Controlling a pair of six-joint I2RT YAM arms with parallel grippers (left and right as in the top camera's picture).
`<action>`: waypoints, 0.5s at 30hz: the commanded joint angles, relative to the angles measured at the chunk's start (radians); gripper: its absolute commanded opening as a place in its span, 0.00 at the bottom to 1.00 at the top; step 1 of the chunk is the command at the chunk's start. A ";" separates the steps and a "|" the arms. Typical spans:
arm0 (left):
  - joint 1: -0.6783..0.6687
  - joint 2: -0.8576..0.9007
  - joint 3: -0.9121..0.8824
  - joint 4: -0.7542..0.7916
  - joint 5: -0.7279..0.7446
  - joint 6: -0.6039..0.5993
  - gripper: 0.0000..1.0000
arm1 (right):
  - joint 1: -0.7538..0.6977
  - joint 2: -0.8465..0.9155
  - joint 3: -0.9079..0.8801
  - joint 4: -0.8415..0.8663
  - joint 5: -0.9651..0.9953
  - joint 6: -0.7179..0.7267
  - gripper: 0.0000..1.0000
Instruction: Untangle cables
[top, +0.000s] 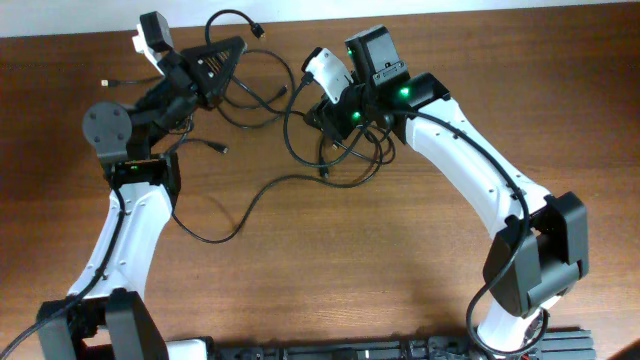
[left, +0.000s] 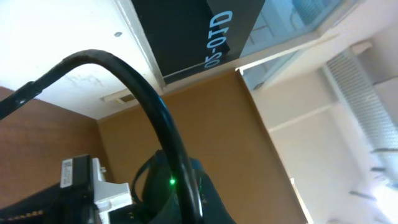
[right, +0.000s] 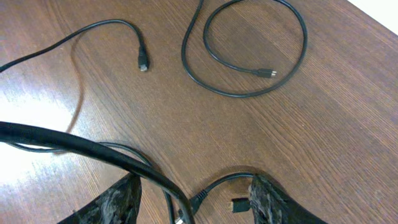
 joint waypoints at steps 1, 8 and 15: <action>0.002 -0.008 0.000 0.009 -0.029 -0.072 0.00 | 0.002 0.023 -0.003 -0.001 -0.070 -0.003 0.56; 0.002 -0.008 0.000 0.008 -0.033 -0.108 0.00 | 0.023 0.023 -0.003 -0.001 -0.104 -0.003 0.56; 0.002 -0.008 0.000 0.015 -0.030 -0.154 0.00 | 0.038 0.024 -0.003 0.010 -0.113 -0.003 0.28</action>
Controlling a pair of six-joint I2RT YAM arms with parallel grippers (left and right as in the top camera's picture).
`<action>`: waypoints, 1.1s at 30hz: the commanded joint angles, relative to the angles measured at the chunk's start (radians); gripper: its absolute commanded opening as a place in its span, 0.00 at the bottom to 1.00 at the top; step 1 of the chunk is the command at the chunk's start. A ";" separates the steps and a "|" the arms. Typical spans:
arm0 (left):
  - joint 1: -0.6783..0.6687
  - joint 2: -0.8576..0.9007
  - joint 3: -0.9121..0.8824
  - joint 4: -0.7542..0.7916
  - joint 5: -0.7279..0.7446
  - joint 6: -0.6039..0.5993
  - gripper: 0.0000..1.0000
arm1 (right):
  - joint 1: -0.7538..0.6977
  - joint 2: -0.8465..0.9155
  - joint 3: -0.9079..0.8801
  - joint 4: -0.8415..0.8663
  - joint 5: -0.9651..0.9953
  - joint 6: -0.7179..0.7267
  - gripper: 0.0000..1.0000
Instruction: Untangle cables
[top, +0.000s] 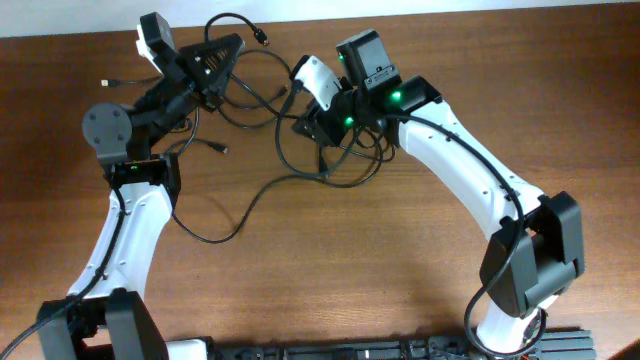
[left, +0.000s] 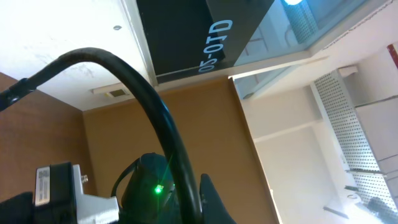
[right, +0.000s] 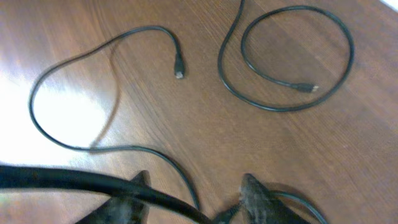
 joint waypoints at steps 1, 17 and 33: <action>0.002 -0.008 0.000 0.008 -0.015 -0.029 0.00 | 0.006 0.018 -0.003 0.002 -0.026 -0.005 0.21; 0.002 -0.008 0.000 -0.469 -0.029 0.687 0.40 | 0.005 0.018 -0.003 -0.225 -0.025 -0.004 0.04; 0.002 -0.008 -0.001 -1.419 -0.608 1.341 0.50 | -0.174 -0.057 0.181 -0.331 0.043 0.127 0.04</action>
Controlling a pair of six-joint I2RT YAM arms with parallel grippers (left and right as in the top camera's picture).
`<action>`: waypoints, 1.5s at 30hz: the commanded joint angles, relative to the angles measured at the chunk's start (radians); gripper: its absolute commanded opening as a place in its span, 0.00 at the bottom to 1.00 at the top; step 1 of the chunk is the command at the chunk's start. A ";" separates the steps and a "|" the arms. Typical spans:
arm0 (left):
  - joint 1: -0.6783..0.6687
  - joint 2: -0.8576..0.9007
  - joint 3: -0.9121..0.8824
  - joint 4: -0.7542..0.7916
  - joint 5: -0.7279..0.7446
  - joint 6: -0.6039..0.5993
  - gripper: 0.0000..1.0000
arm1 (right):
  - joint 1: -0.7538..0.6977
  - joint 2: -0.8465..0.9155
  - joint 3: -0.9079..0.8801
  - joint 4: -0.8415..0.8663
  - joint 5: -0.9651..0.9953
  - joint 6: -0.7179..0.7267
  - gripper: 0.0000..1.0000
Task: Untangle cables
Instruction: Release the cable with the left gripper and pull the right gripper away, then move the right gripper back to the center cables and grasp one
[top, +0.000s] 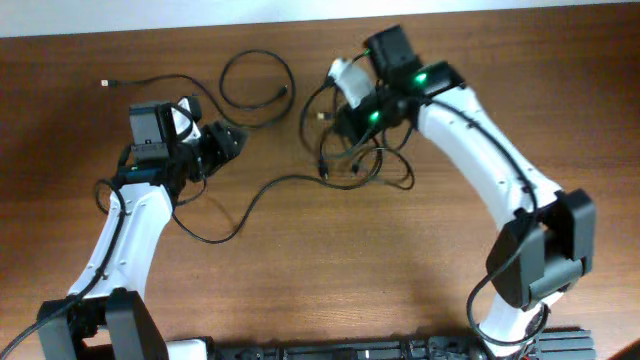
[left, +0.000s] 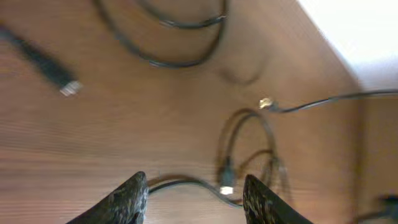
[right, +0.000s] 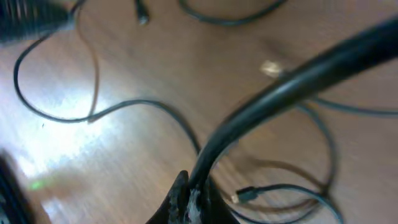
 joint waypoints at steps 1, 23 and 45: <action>0.002 -0.008 0.006 -0.078 -0.172 0.106 0.50 | -0.100 -0.080 0.167 -0.059 0.013 0.011 0.04; 0.002 -0.008 0.006 -0.148 -0.222 0.157 0.49 | -0.774 -0.063 0.320 -0.360 0.482 0.037 0.04; 0.002 -0.008 0.006 -0.158 -0.223 0.157 0.50 | -0.894 0.069 0.288 -0.445 0.121 0.241 0.69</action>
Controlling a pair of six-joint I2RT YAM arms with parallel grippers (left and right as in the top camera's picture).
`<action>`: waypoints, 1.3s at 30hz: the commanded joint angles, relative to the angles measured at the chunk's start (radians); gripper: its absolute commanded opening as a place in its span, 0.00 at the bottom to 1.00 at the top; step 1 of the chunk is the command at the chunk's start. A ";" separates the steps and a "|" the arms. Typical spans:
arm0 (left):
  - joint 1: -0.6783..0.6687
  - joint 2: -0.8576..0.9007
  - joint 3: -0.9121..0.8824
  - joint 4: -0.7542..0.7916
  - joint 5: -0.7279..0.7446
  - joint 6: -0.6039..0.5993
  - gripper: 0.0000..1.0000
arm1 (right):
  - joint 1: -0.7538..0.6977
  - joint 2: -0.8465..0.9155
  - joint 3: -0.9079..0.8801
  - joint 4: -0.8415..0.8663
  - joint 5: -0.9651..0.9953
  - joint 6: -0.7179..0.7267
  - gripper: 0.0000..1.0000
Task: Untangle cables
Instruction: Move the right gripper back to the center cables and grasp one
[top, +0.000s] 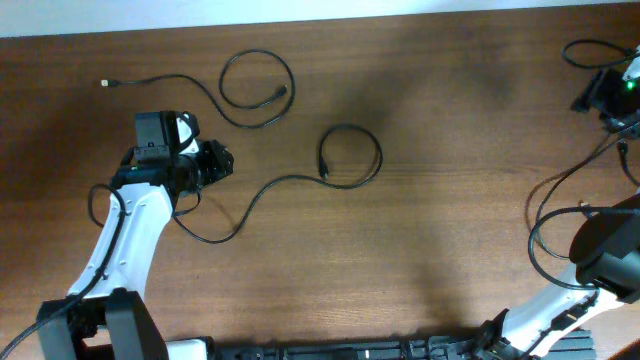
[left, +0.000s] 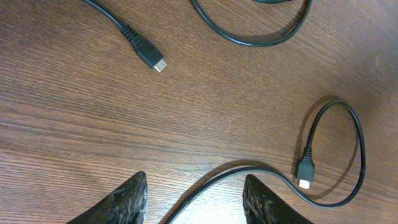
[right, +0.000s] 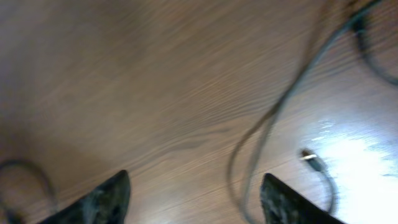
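Three black cables lie apart in the overhead view. One (top: 256, 92) forms a ring at the back left. A second (top: 352, 155) ends in a small loop mid-table, with its tail running left to my left gripper (top: 215, 160). That gripper (left: 194, 180) is open, low over the wood; the tail (left: 214, 185) passes between its fingers, untouched. The tail's plug (left: 304, 173) lies to the right. More cable (top: 560, 215) sits at the right edge near my right gripper (top: 603, 100). The right gripper (right: 194, 180) is open over blurred cable strands (right: 264, 127).
A free plug (left: 151, 59) of the back-left cable lies ahead of the left fingers. The table's back edge meets a white wall (top: 300, 8). The right arm's base (top: 608, 255) stands at the right edge, with cable loops around it.
My right gripper was shut on a thick cable over the tangle at mid-table; now it is open at the far right edge, and the bundle lies there. One looped cable remains mid-table. The left gripper barely shifted.
First my left gripper was raised at the back left with a cable across its view, while the right stood open over the tangle. Then the left was open low over the table, the ringed cable lying free, the right shut on cable. Now three groups lie apart.
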 joint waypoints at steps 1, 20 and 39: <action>0.002 -0.008 0.006 -0.001 -0.014 0.019 0.50 | 0.019 0.002 0.001 -0.027 -0.172 0.004 0.70; -0.005 -0.008 0.006 -0.111 -0.206 0.020 0.50 | 0.686 0.002 -0.364 0.213 -0.168 -0.008 0.73; -0.005 -0.008 -0.062 -0.202 -0.241 0.004 0.57 | 1.071 0.051 -0.583 0.840 0.039 0.110 0.72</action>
